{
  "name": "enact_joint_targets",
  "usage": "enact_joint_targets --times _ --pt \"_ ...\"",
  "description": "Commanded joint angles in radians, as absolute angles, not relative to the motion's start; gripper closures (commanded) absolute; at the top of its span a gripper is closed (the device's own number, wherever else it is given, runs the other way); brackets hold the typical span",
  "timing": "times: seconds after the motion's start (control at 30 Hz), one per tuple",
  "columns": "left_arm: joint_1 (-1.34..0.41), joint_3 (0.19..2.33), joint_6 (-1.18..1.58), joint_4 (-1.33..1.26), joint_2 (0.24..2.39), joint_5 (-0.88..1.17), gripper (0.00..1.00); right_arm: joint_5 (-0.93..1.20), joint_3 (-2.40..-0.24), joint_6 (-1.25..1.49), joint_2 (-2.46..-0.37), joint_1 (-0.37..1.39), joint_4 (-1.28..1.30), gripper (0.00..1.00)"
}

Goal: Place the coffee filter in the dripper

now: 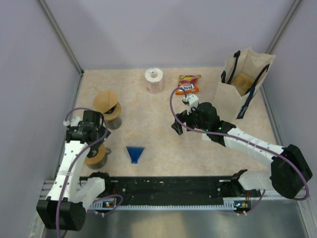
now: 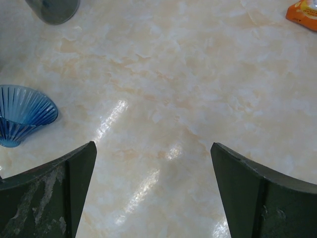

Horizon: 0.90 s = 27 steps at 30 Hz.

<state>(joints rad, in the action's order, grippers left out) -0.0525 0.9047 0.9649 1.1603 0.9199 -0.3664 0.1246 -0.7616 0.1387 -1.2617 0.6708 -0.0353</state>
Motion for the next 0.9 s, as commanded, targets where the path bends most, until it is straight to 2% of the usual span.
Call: enact_joint_targets --times 0.0,0.4,0.87 --pt "-0.041 0.862 0.957 1.042 0.896 -0.408 0.01 0.112 -0.813 0.127 -1.258 0.661 -0.046 0.01" --pt "-0.034 0.721 0.962 0.879 0.792 -0.466 0.01 0.097 -0.818 0.123 -1.252 0.661 -0.034 0.01" --pt "-0.034 0.606 0.948 0.660 0.722 -0.376 0.01 0.083 -0.821 0.118 -1.252 0.661 -0.025 0.01"
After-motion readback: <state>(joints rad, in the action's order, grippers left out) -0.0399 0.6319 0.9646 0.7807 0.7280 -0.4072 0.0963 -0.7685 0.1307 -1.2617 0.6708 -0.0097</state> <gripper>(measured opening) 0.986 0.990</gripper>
